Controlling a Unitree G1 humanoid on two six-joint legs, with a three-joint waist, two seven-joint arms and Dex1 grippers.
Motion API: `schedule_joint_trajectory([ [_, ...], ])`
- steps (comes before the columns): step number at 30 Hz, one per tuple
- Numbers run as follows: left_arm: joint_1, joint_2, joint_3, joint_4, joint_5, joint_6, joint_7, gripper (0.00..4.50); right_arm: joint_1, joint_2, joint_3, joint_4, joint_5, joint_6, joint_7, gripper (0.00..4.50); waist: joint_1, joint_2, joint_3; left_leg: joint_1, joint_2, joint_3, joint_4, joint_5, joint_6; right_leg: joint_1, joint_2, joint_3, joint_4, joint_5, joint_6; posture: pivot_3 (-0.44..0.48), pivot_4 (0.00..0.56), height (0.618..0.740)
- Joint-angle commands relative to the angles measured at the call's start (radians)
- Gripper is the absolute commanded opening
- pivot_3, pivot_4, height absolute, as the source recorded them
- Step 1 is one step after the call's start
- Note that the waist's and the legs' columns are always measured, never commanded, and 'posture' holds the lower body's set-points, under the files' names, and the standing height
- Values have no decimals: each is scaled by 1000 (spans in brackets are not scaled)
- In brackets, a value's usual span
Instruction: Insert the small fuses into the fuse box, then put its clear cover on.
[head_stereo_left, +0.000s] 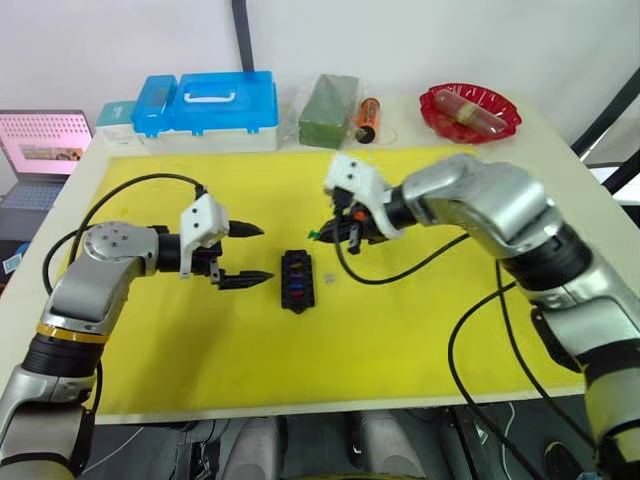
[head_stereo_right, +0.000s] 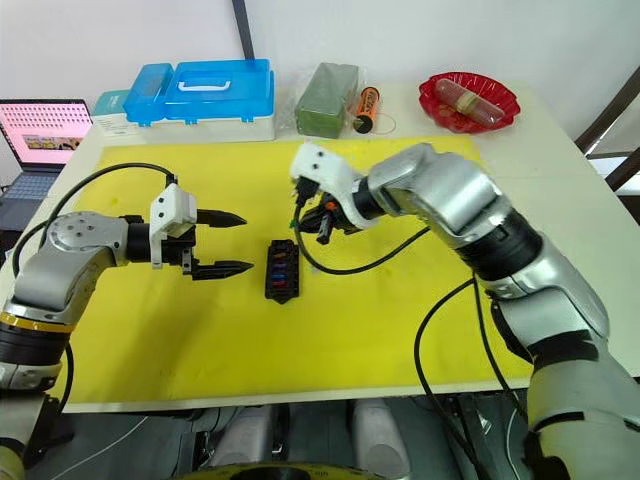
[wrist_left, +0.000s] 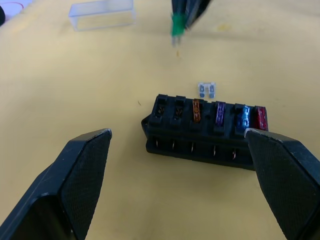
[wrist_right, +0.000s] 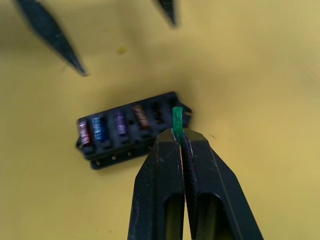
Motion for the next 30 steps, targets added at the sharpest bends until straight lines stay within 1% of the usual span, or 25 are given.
schedule_joint_trajectory([
  [1,8,10,14,-24,-1,-18,-13,4500,-87,50,30,70,-89,-72,100,30,0,0,0,0,0,0,0,0,0,0,0,0,0,0,0,0,150,740],
  [6,41,11,22,-54,-6,-10,-6,4500,-119,115,49,140,-167,-83,162,30,2,0,0,0,0,0,0,0,0,0,0,0,1,0,0,0,150,740],
  [13,50,-3,20,-77,-4,-4,20,4500,-141,166,110,215,-277,-105,246,30,1,0,0,0,0,-1,0,0,0,0,-1,-1,1,0,0,0,150,740],
  [24,56,-15,15,-79,1,-11,39,4500,-128,221,107,313,-383,-149,304,30,0,0,0,0,0,-1,0,0,0,0,-1,-1,1,0,0,0,150,740],
  [30,58,-22,16,-81,4,-14,52,4500,-108,229,103,321,-412,-154,330,30,1,0,0,0,-1,-1,0,0,0,0,-1,-1,1,0,0,0,150,740],
])
